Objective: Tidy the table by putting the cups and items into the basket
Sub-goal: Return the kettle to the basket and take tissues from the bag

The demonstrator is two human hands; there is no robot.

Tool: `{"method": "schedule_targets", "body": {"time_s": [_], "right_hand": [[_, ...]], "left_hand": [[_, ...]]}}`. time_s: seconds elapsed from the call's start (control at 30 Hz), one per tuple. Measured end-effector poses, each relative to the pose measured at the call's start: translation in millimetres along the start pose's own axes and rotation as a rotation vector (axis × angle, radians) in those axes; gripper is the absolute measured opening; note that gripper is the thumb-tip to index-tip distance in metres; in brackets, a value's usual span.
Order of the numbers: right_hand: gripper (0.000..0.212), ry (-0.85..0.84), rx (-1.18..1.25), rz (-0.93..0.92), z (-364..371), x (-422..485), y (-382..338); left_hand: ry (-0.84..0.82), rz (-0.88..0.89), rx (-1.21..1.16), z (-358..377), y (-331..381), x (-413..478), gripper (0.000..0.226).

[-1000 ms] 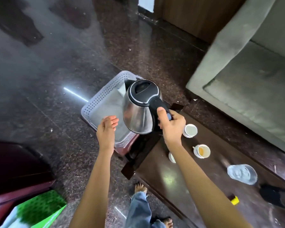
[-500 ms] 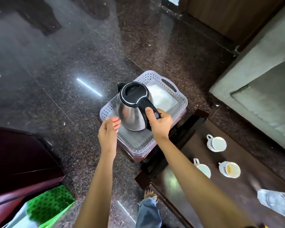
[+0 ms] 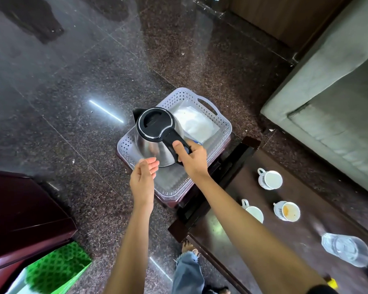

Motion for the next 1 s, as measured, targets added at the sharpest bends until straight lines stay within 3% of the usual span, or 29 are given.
{"method": "schedule_targets", "body": {"time_s": [0.1, 0.2, 0.37, 0.53, 0.87, 1.0], "right_hand": [[0.034, -0.053, -0.034, 0.002, -16.2, 3.3, 2.3], [0.029, -0.016, -0.363, -0.021, -54.3, 25.9, 15.3], [0.042, -0.427, -1.101, 0.086, -65.3, 54.4, 52.4], [0.043, -0.604, -1.446, 0.099, -54.6, 74.7, 66.1], [0.037, -0.592, -1.302, 0.089, -39.0, 93.9, 73.2], [0.031, -0.451, -1.155, 0.031, -48.3, 101.0, 63.2]], "left_hand": [[-0.058, -0.004, 0.019, 16.7, -3.0, -17.7, 0.031], [-0.144, 0.022, 0.077, 39.5, -10.3, -36.8, 0.024], [-0.261, 0.043, 0.133, 78.3, -26.3, -57.4, 0.018], [-0.374, 0.038, 0.173, 115.6, -29.9, -63.4, 0.017], [-0.361, 0.021, 0.218, 141.1, -28.8, -39.4, 0.015], [-0.344, 0.008, 0.224, 150.3, -27.4, -37.1, 0.013]]}}
Point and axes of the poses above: each hand's wrist, its own x-axis towards the middle knuckle, its own z-axis out of the palm, y = z × x, the point moved 8 cm from there along x, towards the middle knuckle, and after that the axes turned 10 degrees about x, right-handed, at the moved point
